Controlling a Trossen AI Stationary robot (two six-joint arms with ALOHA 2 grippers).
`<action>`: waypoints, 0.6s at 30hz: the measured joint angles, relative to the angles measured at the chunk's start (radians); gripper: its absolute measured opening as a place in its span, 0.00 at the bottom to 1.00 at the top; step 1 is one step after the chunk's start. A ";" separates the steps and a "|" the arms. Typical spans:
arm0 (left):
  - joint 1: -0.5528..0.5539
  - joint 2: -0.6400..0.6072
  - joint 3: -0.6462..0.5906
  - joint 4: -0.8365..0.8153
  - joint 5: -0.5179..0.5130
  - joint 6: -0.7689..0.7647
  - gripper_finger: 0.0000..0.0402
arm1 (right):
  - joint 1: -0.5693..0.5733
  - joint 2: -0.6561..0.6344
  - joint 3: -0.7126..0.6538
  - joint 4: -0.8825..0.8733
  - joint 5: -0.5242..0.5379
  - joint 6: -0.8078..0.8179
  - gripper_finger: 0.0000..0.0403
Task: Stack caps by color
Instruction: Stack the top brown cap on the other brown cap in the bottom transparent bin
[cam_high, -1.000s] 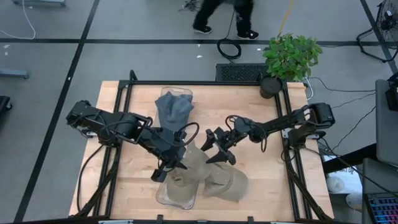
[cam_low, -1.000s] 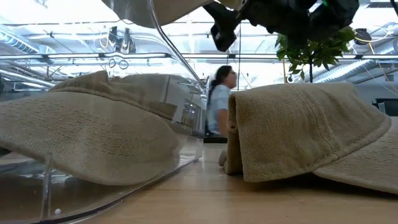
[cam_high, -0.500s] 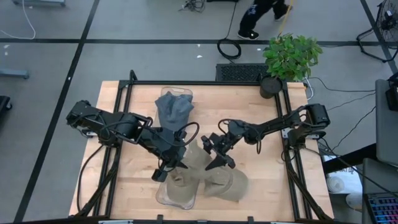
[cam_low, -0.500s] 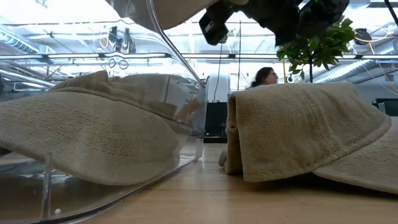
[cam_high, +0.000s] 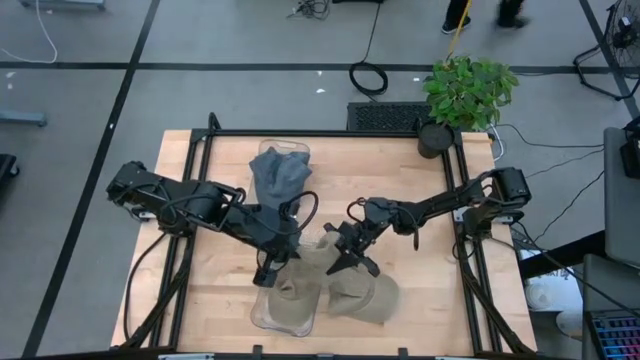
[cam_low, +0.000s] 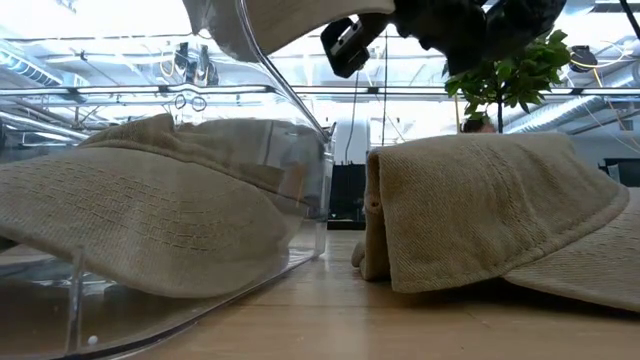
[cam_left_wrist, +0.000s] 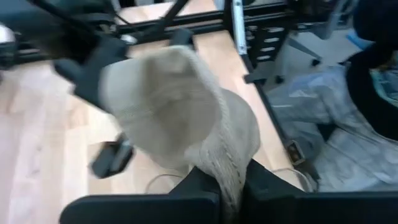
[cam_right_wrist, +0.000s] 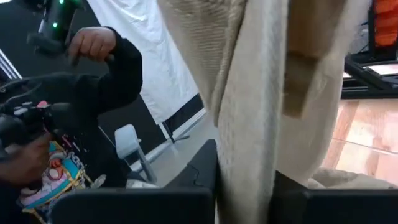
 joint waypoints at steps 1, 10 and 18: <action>0.000 0.000 -0.001 0.007 -0.016 0.000 0.02 | 0.006 0.000 0.000 -0.012 0.002 -0.012 0.02; -0.001 -0.016 -0.003 0.113 -0.198 -0.004 0.21 | 0.045 -0.035 0.001 -0.170 0.186 -0.104 0.01; 0.018 -0.075 0.000 0.097 -0.471 0.051 0.54 | 0.105 -0.126 -0.002 -0.400 0.433 -0.225 0.00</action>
